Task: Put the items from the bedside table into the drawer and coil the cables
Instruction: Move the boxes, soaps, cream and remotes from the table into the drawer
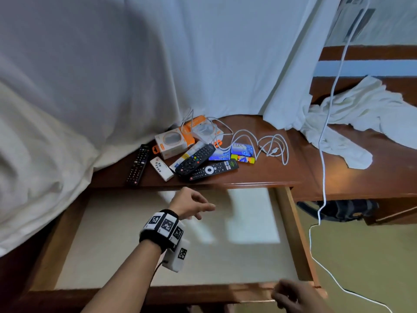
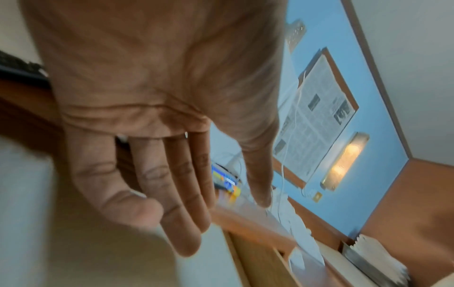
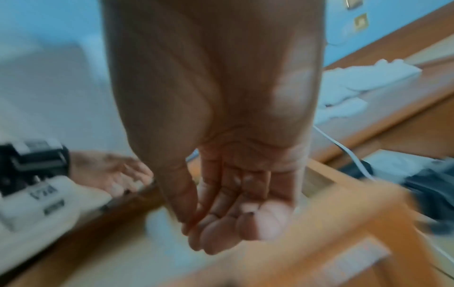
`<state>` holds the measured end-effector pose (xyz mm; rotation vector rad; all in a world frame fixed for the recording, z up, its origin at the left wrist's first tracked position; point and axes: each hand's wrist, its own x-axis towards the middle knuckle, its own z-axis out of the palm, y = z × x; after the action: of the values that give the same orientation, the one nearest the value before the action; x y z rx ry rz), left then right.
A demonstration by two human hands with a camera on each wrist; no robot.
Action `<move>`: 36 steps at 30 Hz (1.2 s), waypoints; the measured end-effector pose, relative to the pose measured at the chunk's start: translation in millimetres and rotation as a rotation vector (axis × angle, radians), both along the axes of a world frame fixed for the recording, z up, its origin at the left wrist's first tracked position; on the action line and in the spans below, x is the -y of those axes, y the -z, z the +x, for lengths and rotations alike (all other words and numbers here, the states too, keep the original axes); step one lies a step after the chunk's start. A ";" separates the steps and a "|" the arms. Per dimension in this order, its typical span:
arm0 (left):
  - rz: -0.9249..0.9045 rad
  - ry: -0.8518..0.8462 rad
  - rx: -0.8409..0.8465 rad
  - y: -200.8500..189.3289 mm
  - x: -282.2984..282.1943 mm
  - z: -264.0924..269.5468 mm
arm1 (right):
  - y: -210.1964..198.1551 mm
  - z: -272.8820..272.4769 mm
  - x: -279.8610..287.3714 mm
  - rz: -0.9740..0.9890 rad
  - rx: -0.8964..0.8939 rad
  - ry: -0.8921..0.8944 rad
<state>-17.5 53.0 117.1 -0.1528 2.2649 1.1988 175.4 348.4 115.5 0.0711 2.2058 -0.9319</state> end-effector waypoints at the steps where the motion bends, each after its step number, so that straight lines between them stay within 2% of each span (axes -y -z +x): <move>1: 0.006 -0.035 -0.040 -7.0 5.4 -10.8 | -18.1 -17.7 7.4 0.013 -0.057 0.031; 6: -0.061 -0.221 -0.224 -38.9 27.7 -69.0 | -88.5 -117.4 52.6 -0.133 -0.350 0.046; 8: -0.112 -0.264 -0.303 -52.4 34.1 -94.7 | -103.4 -161.3 71.6 -0.191 -0.428 0.026; 11: -0.285 -0.299 -0.423 -66.0 44.2 -126.4 | -112.9 -232.3 101.9 -0.146 -0.535 0.020; 15: -0.378 -0.280 -0.430 -64.2 56.5 -154.8 | -86.8 -316.6 142.9 0.116 -0.563 -0.040; 20: -0.471 -0.118 -0.367 -41.5 74.7 -180.7 | -50.6 -371.2 168.1 0.328 -0.575 -0.160; 26: -0.570 0.007 -0.317 -22.4 92.4 -203.9 | -11.5 -406.3 183.0 0.622 -0.599 -0.218; 31: -0.675 0.026 -0.229 -15.6 96.9 -210.4 | 6.1 -422.1 184.5 0.678 -0.551 -0.113; 36: -0.749 0.063 -0.241 -13.7 99.7 -216.8 | 12.1 -431.1 182.8 0.745 -0.520 -0.061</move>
<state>-234.4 -46.7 130.9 -0.2225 2.8062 0.2946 -255.7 165.6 103.4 0.1166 2.9133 -0.0379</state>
